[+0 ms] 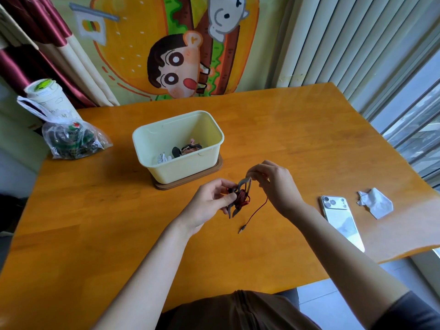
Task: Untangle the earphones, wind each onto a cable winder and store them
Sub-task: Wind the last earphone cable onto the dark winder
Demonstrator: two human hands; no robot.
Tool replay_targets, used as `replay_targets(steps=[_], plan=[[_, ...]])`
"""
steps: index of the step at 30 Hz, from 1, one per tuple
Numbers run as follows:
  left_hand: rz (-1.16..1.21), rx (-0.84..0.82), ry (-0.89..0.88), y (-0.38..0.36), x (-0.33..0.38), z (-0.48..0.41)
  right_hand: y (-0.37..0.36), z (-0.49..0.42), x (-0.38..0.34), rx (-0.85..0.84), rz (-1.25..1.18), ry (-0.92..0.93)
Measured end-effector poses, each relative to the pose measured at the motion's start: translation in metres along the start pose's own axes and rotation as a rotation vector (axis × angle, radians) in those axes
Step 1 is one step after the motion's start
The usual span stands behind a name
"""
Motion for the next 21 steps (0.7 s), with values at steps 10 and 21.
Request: replay_targets(steps=[10,21], plan=[[0.683,0.265,0.008,0.001,0.006,-0.011,-0.033,0.027,-0.008,-0.089,-0.146,-0.118],[-0.260,0.520,-0.054,0.023,-0.024,-0.008,-0.035,0.034,-0.022,-0.184,-0.047,0.018]])
Point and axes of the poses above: each hand's wrist, its own z-axis away from the middle knuckle, its own y-axis out of the back of the hand, x = y × z, the point moved 4 cm from there along -z, towards the middle knuckle, and after that the axes turned 9 degrees about -z, right-handed, at the moved point
